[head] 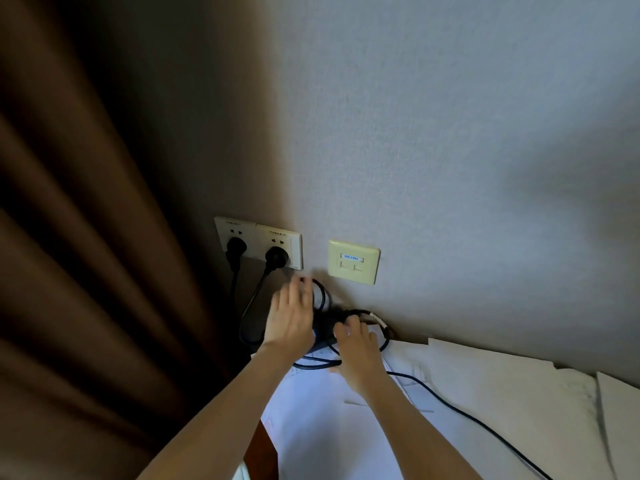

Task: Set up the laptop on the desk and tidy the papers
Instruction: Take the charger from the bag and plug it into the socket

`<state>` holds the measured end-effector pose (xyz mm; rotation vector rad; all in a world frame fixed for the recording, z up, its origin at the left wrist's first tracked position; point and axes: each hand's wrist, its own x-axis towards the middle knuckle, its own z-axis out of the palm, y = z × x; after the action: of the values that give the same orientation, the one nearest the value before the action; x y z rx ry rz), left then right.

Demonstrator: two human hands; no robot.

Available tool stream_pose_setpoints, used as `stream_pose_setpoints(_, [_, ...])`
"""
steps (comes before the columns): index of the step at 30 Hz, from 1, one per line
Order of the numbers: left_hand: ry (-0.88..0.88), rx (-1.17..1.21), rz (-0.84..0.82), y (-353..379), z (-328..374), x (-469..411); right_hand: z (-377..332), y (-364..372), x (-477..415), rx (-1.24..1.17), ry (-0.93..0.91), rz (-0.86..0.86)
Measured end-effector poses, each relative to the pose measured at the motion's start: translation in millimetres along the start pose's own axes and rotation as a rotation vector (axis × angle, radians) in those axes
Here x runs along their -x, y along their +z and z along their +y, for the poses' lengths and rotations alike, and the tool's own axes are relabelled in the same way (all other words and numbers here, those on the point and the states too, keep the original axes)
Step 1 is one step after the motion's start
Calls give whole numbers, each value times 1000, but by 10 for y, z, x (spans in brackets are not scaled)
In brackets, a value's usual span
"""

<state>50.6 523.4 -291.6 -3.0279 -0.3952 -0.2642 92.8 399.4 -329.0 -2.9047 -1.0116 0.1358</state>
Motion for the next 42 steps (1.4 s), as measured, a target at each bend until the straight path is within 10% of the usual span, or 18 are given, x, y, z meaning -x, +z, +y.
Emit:
stream_pose_setpoints(7, [309,97,-609,-16,-2,156,188,12,197,-200,70,-55])
stream_pose_setpoints(12, [366,-174,-470,-19,120,164,416,-77,366,-126,65,-57])
stream_pose_setpoints(24, [358,65,-532,-251,715,236,826,-85,990,62,498,-175])
stream_pose_setpoints(30, [357,38,-568,-104,1018,344,896,-97,991,75,370,70])
stream_pose_setpoints(42, [211,31,-523,-116,967,136,969,-107,874,4,406,-173])
